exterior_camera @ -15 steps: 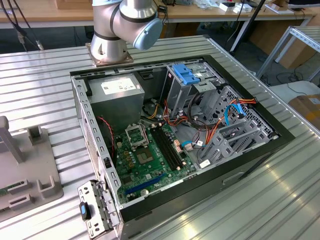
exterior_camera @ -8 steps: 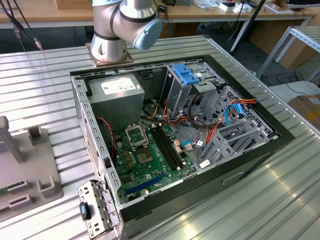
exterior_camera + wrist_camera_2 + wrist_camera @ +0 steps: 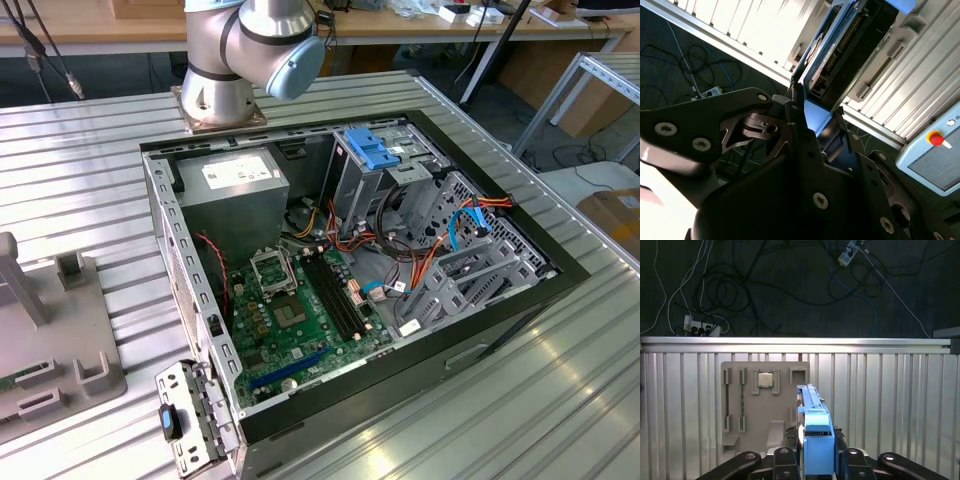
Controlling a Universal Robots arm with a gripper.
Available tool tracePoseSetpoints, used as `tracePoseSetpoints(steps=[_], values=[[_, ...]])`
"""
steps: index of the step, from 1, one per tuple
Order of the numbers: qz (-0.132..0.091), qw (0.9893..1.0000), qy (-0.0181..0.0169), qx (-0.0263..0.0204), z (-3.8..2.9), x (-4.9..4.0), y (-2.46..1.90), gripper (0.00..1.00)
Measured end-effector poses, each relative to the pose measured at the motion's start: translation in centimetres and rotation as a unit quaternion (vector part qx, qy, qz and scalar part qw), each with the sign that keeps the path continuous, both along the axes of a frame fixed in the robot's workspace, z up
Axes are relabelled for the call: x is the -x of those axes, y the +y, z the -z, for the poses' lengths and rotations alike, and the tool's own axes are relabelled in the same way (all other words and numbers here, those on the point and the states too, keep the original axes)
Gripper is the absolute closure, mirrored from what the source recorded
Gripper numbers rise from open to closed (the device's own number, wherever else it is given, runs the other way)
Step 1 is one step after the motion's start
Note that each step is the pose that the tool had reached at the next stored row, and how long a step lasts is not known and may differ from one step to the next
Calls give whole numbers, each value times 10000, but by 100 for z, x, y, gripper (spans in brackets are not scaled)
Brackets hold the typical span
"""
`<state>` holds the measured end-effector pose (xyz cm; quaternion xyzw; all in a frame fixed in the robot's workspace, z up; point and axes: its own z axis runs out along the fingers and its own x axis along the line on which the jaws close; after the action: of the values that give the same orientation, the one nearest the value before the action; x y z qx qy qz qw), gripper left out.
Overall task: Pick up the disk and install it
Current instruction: 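Pick up the disk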
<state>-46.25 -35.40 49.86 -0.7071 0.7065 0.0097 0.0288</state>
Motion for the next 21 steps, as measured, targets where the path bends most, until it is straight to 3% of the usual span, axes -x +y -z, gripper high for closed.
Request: tracePoseSetpoints(steps=[5, 10, 21], values=[[0, 10000, 0, 0, 0, -89, 1, 63], [0, 10000, 0, 0, 0, -234, 8, 63], [0, 10000, 0, 0, 0, -412, 9, 63]])
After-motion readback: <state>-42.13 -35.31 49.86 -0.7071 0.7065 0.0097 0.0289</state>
